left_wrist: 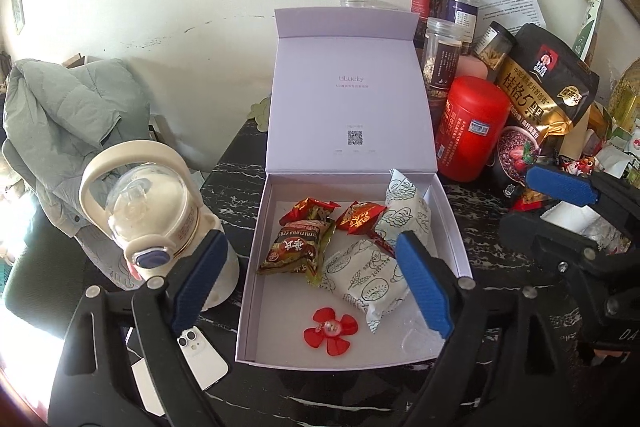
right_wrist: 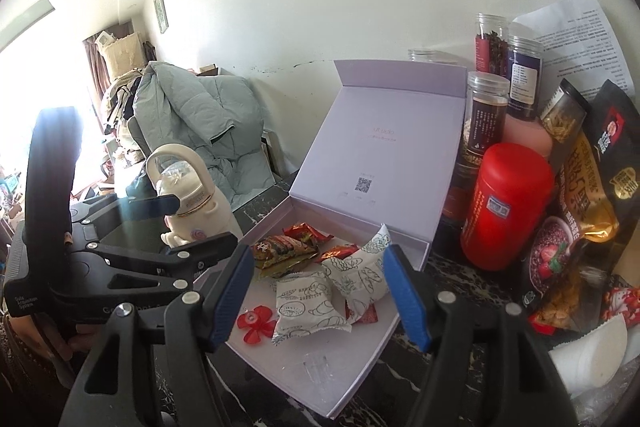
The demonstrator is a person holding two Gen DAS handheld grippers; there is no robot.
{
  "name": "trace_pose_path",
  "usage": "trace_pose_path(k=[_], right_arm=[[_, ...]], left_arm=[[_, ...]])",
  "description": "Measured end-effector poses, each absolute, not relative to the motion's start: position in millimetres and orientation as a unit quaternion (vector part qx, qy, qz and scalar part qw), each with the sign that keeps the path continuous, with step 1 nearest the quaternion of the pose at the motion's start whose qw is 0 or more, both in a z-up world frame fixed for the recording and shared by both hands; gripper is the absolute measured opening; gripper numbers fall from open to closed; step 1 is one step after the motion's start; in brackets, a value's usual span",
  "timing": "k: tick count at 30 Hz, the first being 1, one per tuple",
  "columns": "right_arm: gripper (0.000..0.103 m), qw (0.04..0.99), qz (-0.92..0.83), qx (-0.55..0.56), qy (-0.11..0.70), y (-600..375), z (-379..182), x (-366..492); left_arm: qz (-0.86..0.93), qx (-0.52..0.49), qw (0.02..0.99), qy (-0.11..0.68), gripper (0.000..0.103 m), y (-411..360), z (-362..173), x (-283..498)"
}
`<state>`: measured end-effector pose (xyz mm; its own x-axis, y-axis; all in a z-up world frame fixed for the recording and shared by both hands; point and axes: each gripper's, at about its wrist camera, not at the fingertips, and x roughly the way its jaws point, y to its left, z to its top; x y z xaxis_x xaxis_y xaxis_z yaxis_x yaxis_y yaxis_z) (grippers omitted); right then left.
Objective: Organize objects
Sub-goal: 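Withdraw both open grippers up and away from the box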
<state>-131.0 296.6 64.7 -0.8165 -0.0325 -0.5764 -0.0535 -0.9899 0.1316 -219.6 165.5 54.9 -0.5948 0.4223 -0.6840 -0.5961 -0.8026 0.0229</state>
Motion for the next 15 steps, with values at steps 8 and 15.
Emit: trace_pose_path(k=[8, 15], right_arm=[[0.068, 0.003, 0.954, -0.296, 0.055, 282, 75, -105], [0.069, -0.006, 0.956, -0.290, 0.053, 272, 84, -81]], left_arm=[[0.897, -0.327, 0.274, 0.114, 0.090, 143, 75, -196], [0.911, -0.304, 0.259, 0.107, 0.100, 123, 95, -170]])
